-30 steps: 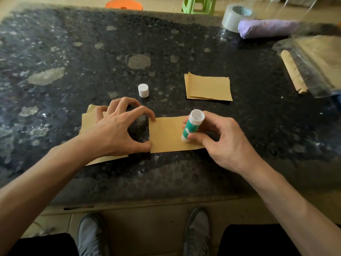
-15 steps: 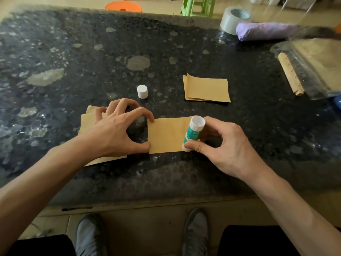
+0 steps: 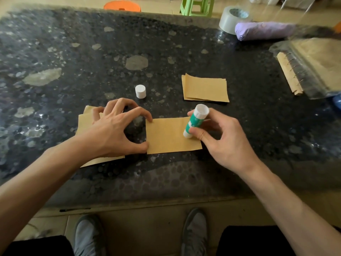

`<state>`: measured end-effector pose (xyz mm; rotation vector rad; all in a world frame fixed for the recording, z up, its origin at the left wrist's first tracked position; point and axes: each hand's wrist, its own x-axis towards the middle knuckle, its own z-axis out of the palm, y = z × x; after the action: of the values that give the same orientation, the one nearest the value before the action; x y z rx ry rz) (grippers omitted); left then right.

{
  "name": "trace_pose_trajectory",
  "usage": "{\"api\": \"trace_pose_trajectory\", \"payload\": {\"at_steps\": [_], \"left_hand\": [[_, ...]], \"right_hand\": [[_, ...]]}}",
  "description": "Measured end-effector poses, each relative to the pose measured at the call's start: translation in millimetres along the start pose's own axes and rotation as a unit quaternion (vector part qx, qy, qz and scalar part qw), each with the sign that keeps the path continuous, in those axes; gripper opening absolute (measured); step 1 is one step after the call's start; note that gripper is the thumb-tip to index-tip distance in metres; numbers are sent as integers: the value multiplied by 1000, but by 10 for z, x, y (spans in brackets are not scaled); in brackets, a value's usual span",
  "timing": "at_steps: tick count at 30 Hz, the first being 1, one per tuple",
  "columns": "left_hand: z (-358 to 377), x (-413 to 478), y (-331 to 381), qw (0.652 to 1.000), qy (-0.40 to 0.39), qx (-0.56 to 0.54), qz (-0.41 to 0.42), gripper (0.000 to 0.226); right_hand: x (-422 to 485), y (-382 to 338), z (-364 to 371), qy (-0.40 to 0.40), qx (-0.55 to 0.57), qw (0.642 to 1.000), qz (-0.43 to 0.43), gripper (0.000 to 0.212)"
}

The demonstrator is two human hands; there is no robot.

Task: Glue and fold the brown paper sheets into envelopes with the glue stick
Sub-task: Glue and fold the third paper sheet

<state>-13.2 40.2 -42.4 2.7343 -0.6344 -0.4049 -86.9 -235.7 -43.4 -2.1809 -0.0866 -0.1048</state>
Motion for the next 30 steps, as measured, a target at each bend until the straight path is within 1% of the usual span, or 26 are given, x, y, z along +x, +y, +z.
{"api": "trace_pose_trajectory", "payload": {"at_steps": [2,6,9,14,19,24,26,30], "left_hand": [[0,1,-1,1000,-3,1,0,78],[-2,-2,1,1000,-1,0,-2,78],[-9,-2,4,1000,-4,2,-3,78],[-12,-1,4,1000,-10,0,-4,79],[-18,-13,12,1000,3,-4,1,78],[-14,-8,23,1000,2,1,4,69],[-16,-4,29,1000,2,0,2,65],[-13,-3,6,1000,-5,-6,1,71]], "right_hand": [[0,-3,14,-15,-39,999,-7,42],[-13,-18,24,-1,-60,998,-31,36],[-7,-15,26,12,-71,997,-16,38],[-2,-16,-10,-19,-82,996,8,38],[-28,-58,-19,-31,-71,997,11,33],[-53,-101,-48,-19,-102,995,7,43],[-66,-114,-56,-14,-109,994,3,42],[-88,-126,-50,-13,-116,993,-2,41]]}}
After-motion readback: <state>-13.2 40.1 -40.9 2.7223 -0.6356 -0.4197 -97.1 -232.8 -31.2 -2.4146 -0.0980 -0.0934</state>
